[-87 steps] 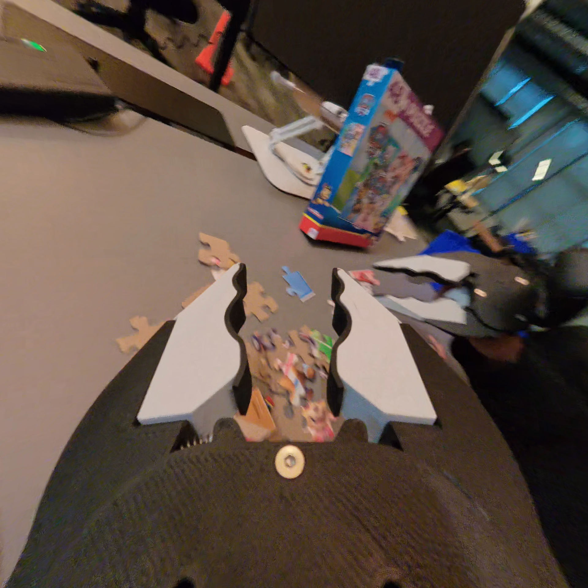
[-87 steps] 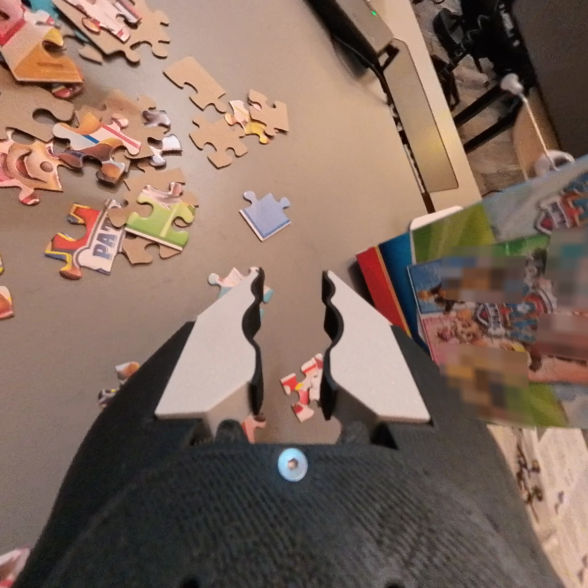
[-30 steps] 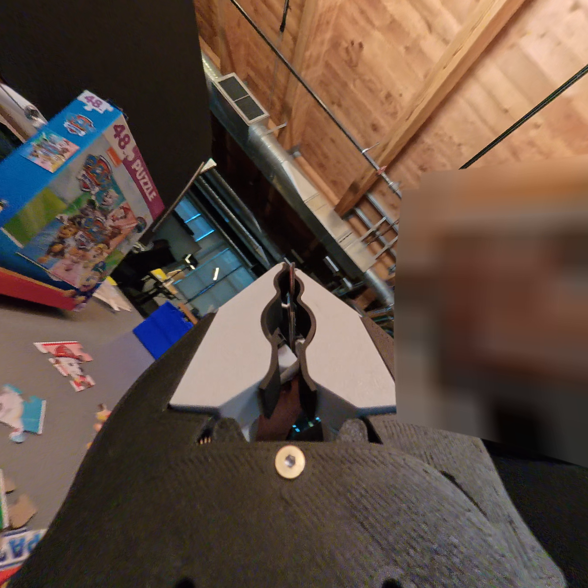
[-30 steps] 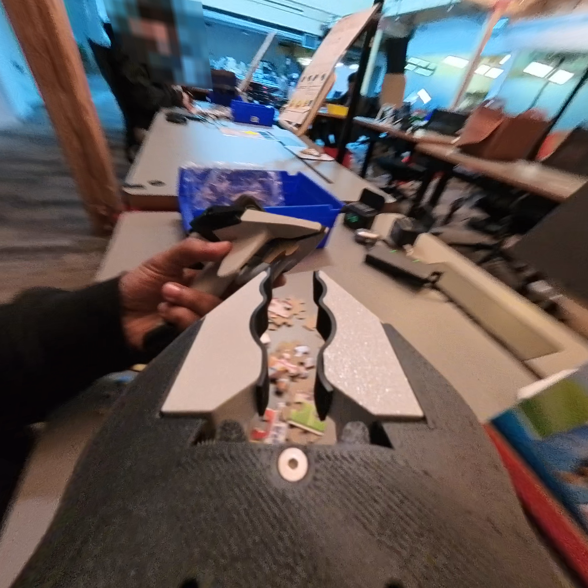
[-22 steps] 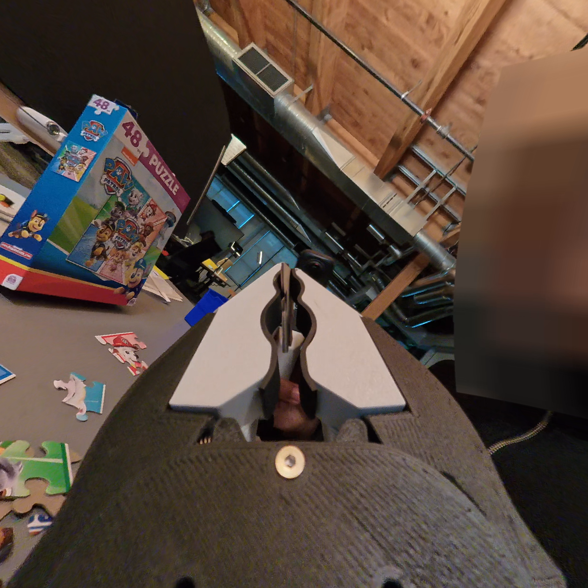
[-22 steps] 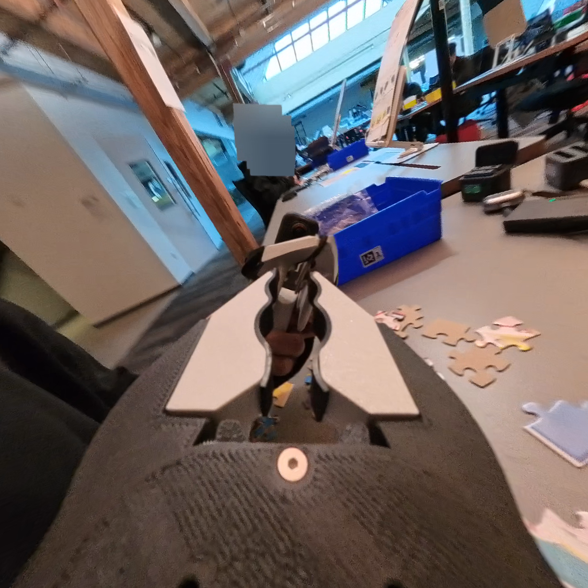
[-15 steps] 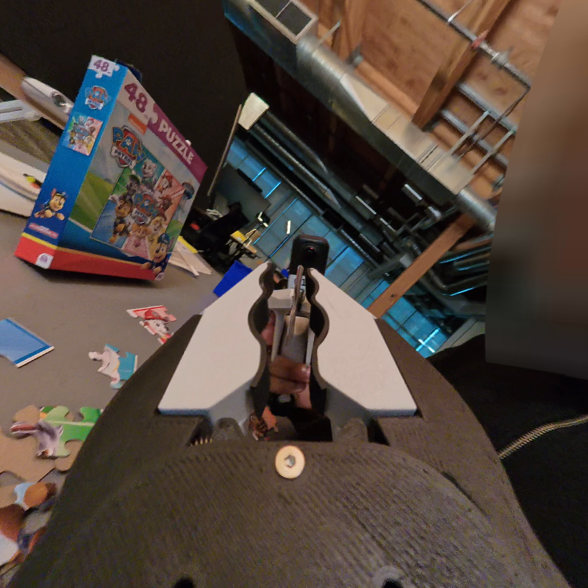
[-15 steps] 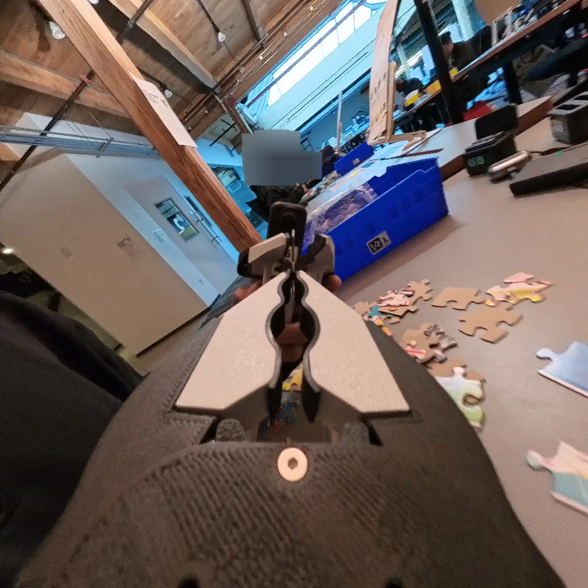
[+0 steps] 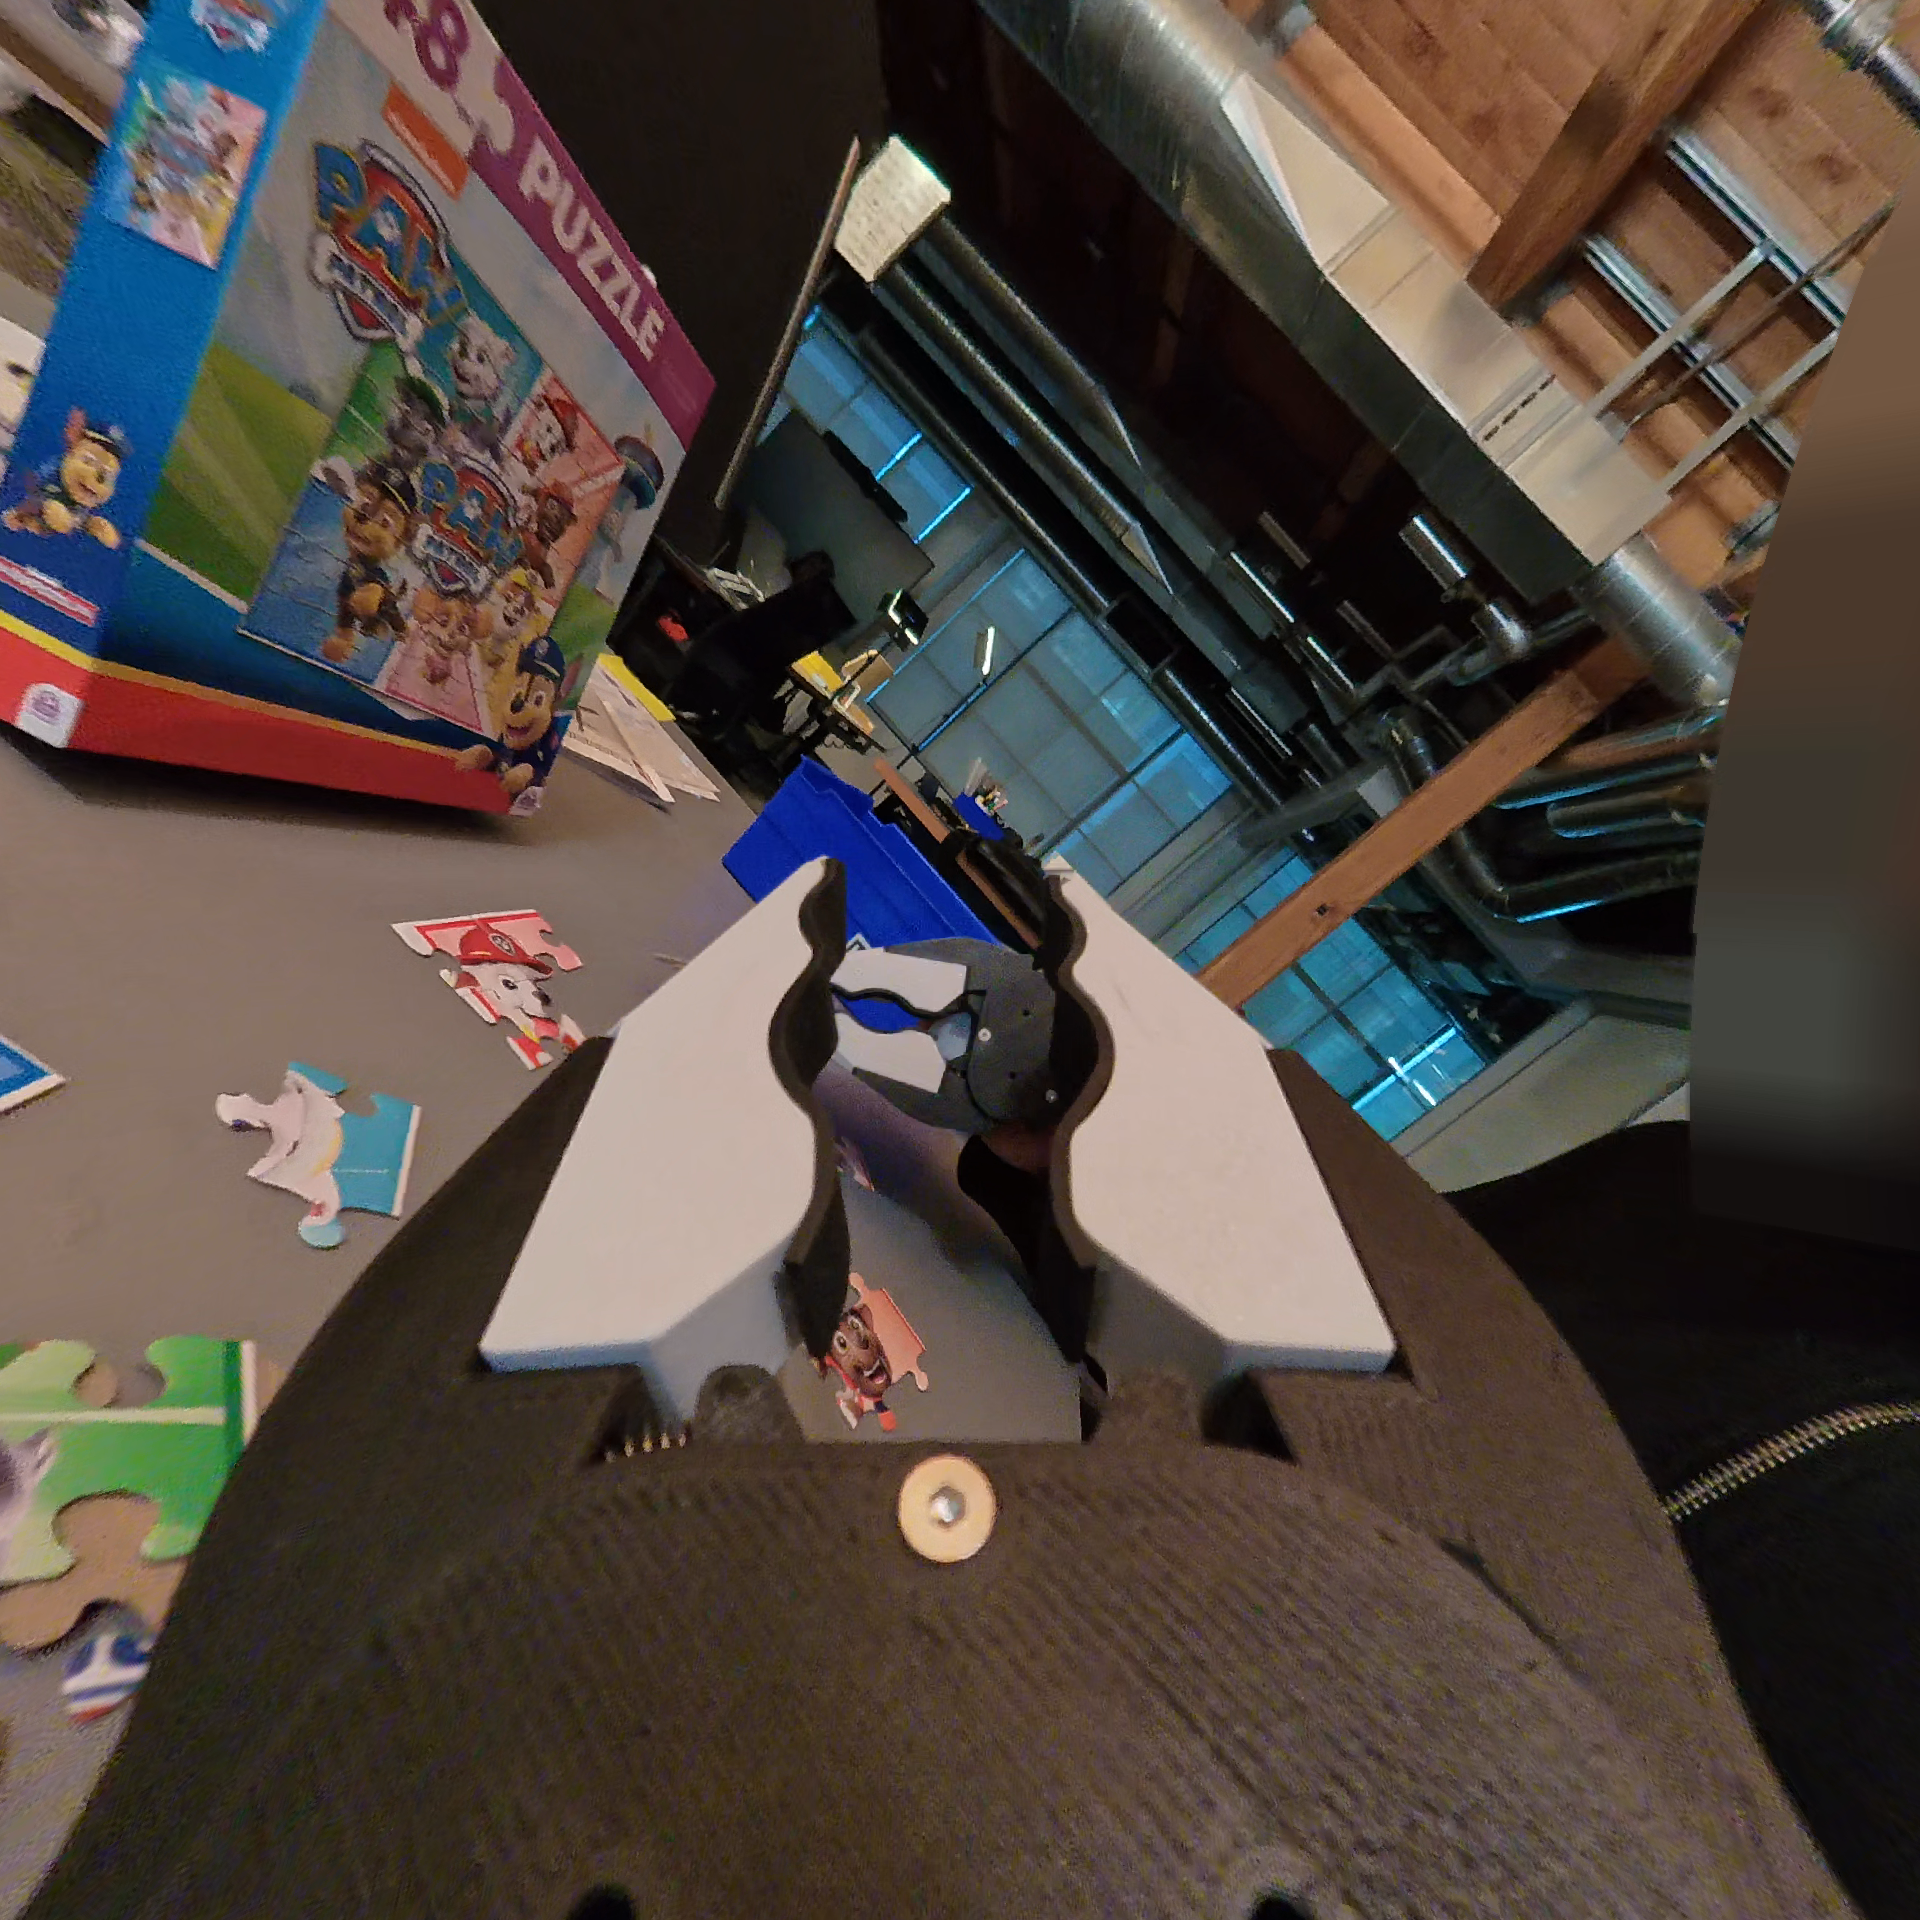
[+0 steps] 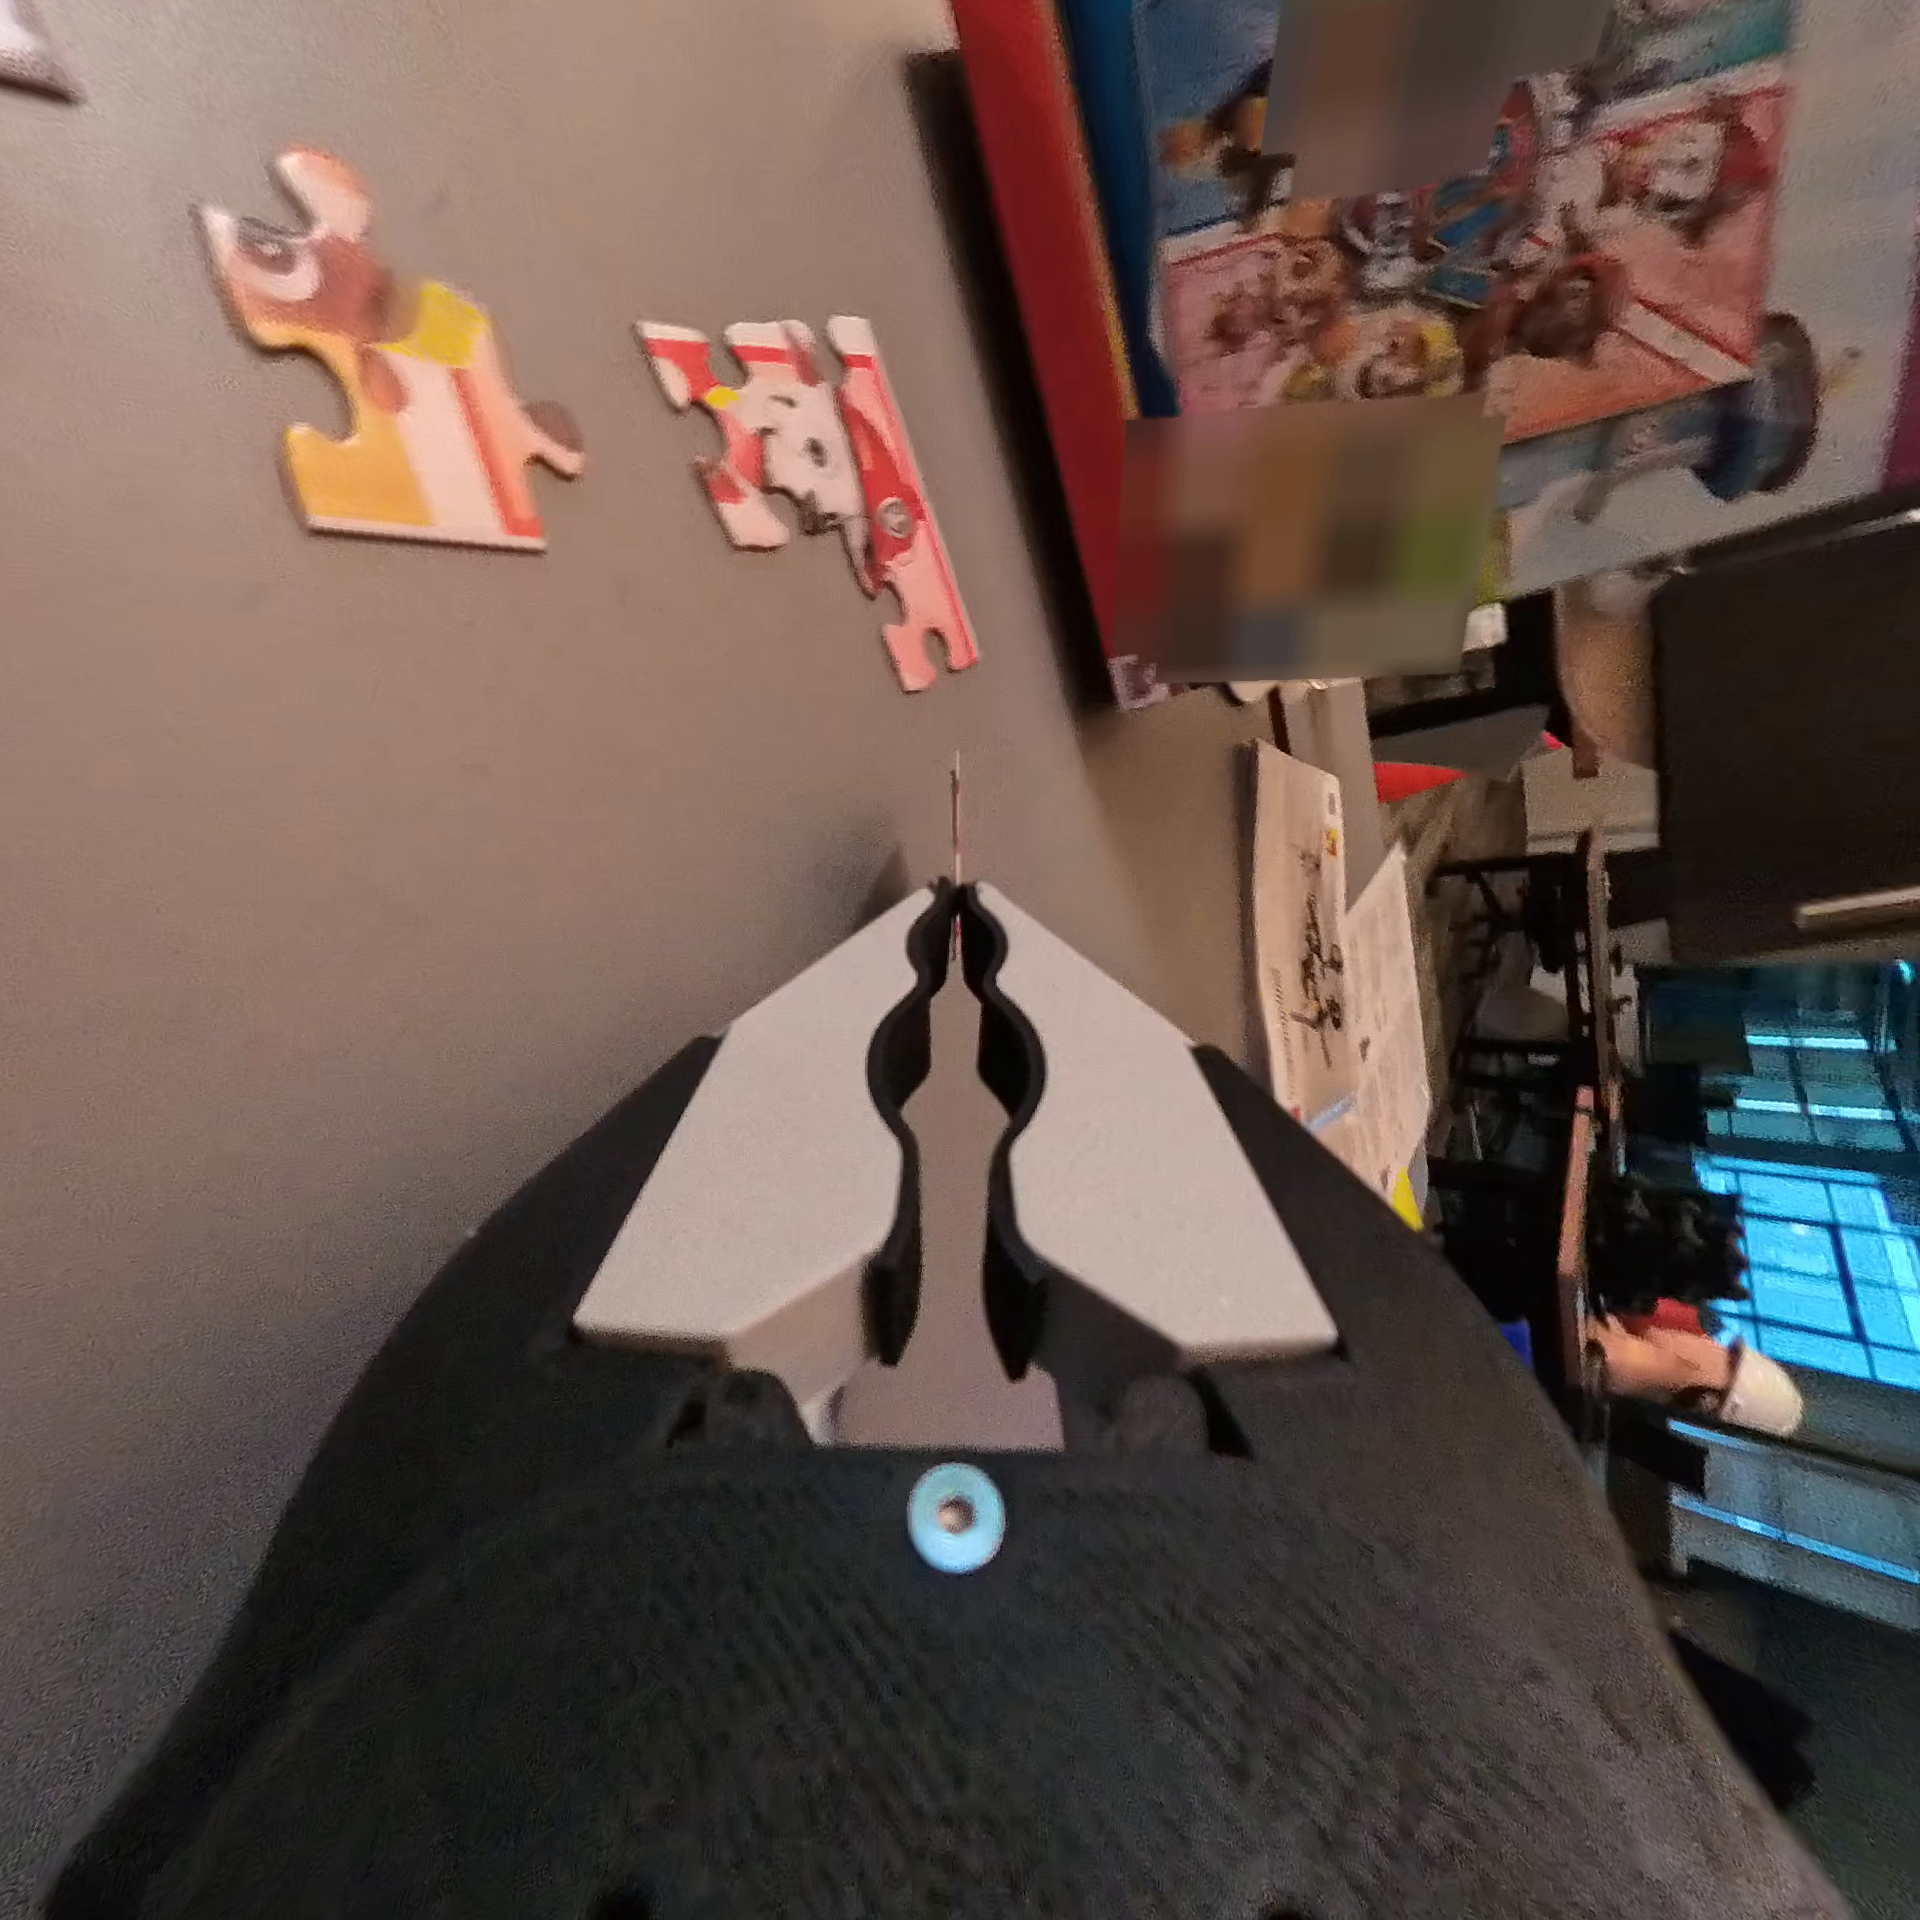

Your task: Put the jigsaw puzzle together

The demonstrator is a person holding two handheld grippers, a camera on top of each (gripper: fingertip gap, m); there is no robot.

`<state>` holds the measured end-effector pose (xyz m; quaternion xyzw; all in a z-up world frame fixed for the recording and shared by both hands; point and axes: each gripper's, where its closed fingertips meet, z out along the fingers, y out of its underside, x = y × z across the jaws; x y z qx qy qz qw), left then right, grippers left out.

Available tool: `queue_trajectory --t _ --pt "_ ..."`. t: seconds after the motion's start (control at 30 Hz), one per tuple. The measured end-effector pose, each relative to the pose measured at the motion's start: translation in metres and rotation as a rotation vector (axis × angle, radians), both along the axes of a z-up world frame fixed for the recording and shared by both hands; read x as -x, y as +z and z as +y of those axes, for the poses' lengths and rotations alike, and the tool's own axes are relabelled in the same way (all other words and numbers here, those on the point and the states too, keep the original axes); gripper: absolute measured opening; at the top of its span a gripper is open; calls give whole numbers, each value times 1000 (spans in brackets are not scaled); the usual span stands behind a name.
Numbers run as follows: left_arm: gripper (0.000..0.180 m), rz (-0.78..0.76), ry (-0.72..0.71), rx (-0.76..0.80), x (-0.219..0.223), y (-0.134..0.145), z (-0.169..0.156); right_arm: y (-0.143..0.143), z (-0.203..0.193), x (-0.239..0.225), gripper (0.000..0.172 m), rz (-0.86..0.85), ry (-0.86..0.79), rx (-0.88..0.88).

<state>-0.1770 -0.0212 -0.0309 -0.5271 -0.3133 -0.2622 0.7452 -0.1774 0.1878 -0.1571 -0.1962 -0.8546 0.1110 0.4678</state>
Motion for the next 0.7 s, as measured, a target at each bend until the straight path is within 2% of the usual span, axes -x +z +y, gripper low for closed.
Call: queue_trajectory --t 0.17,0.27,0.4,0.5,0.57,0.7 --pt "36 7 -8 48 -4 -3 18 -10 -9 -12 1 -41 77 49" --pt "36 6 -12 71 -5 -6 25 -12 -11 -21 32 -102 86 166" --pt "36 5 -24 91 -5 -8 35 2 -2 -24 33 -96 55 291" --pt "36 12 -42 107 -6 -9 46 -6 -2 -24 36 -210 5 432" --pt "37 18 -59 116 -7 -10 54 -15 -9 -25 47 -317 -13 538" --pt "37 27 -74 125 -9 -10 66 -22 -11 -22 54 -398 -31 597"
